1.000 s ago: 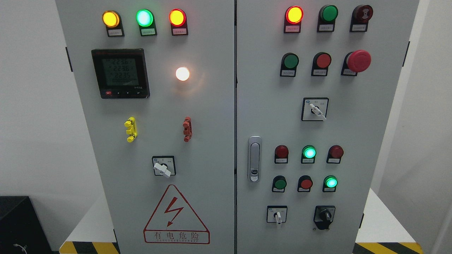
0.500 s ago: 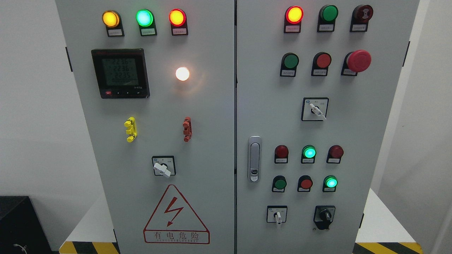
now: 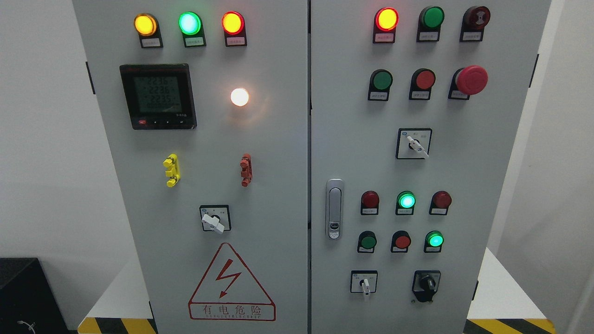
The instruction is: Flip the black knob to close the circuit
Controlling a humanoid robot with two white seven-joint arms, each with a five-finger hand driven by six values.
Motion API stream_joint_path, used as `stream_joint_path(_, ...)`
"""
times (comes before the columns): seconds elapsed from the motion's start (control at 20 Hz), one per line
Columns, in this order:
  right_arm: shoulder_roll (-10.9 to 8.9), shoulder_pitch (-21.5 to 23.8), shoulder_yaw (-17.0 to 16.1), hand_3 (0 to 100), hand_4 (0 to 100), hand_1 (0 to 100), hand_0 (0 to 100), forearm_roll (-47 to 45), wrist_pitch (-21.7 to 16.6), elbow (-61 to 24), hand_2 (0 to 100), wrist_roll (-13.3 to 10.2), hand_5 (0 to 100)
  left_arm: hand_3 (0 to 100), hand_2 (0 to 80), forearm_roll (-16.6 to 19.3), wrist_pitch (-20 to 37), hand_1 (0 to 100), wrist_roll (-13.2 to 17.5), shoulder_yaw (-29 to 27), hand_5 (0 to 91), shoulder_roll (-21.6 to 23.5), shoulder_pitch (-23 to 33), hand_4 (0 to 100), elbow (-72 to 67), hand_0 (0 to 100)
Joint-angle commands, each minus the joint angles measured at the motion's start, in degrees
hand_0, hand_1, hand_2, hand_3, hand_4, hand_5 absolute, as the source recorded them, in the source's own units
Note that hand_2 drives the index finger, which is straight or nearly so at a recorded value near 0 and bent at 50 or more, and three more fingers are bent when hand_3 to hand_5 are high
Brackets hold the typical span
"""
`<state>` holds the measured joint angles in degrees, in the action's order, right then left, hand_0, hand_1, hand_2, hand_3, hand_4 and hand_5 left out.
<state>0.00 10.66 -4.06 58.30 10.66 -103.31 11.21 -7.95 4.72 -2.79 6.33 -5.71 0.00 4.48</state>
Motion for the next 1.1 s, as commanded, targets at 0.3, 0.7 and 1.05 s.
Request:
stream_joint_path(0.3,0.26,-9.2,1.4,100,90,0,0,4.9,4.1,-4.3,89,2.2,88,0,0.0,-0.1,0.0,56,0.0,0.0,0.0,0.0,1.2,0,0.0,12)
stream_joint_path(0.7,0.17,-14.9,3.0,100,91,3,0,7.0,7.5,-3.1,89,3.9,89,0,0.0,0.0,0.0,56,0.0,0.0,0.0,0.0,1.2,0,0.0,12)
stream_joint_path(1.05,-0.18,-18.1,4.1,100,91,3,0,8.8,10.1,-1.5,89,5.9,89,0,0.0,-0.1,0.0,56,0.0,0.0,0.0,0.0,1.2,0,0.0,12)
